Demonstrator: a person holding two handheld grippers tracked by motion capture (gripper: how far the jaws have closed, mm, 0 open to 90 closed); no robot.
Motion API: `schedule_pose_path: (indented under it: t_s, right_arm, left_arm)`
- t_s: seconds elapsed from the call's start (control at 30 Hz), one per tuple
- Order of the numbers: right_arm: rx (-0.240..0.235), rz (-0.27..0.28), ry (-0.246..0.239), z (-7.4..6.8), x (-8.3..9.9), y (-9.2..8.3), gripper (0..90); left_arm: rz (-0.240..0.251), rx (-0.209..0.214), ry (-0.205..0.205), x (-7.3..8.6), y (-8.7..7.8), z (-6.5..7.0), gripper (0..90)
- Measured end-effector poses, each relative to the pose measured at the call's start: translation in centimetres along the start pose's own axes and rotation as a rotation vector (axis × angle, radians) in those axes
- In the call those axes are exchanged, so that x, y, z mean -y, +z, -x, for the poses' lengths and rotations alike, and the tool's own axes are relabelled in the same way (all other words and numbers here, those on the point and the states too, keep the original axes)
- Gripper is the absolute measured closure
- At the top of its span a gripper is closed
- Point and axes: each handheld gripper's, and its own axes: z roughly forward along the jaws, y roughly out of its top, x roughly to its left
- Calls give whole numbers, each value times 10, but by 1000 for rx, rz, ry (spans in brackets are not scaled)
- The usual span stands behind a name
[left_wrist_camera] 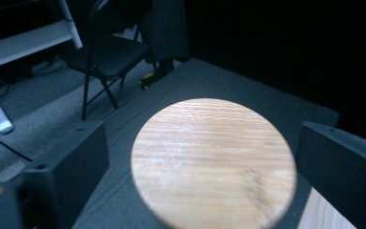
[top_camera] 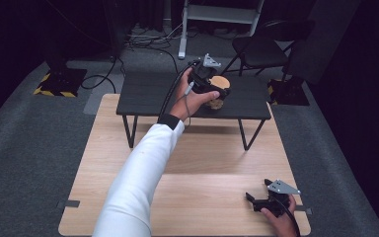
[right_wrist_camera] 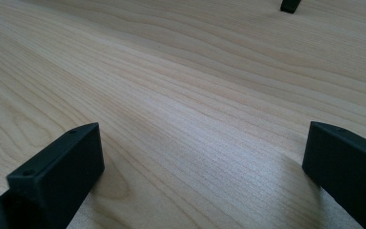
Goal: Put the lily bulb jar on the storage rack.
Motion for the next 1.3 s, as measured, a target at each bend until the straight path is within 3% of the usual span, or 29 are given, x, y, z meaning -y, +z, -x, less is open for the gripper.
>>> schedule_pose_path:
  t_s: [0.1, 0.13, 0.27, 0.33, 0.4, 0.43, 0.47, 0.53, 0.6, 0.7, 0.8, 0.83, 0.87, 1.03, 1.17, 1.3]
  right_arm:
    - [0, 0, 0, 0, 0, 0, 0]
    - [-1, 0, 0, 0, 0, 0, 0]
    - [-1, -1, 0, 0, 0, 0, 0]
    - [-1, 0, 0, 0, 0, 0, 0]
    - [-1, -1, 0, 0, 0, 0, 0]
    - [-1, -1, 0, 0, 0, 0, 0]
    - [-1, -1, 0, 0, 0, 0, 0]
    - [-1, -1, 2, 0, 0, 0, 0]
    - [0, -1, 1, 0, 0, 0, 0]
    - [-2, -1, 0, 0, 0, 0, 0]
    - [-3, 0, -1, 0, 0, 0, 0]
    - [-4, 0, -2, 0, 0, 0, 0]
    - [-4, 0, -2, 0, 0, 0, 0]
    - [-4, 0, -2, 0, 0, 0, 0]
    - [-4, 0, -2, 0, 0, 0, 0]
    - [-4, 0, -2, 0, 0, 0, 0]
  left_arm:
    - [36, -2, -14, 10, -20, 2, 16]
    - [37, 0, 0, 15, -32, 5, 11]
    - [60, -1, 6, 28, -49, 8, 9]
    - [70, -23, 21, 38, -60, 15, 10]
    - [97, -30, 36, 53, -71, 20, 9]
    - [118, -32, 39, 68, -80, 24, 4]
    - [118, -32, 39, 68, -80, 24, 4]
    - [126, -36, 34, 90, -92, 30, 4]
    - [128, -38, 34, 96, -95, 31, 4]
    - [127, -44, 66, 120, -104, 37, 4]
    - [114, -47, 52, 144, -109, 43, 5]
    - [121, -49, 39, 163, -112, 46, 4]
    - [121, -49, 39, 163, -112, 46, 5]
    - [82, -68, 31, 208, -118, 55, 4]
    - [69, -61, -21, 243, -124, 56, 4]
    - [24, -66, -8, 266, -127, 61, 4]
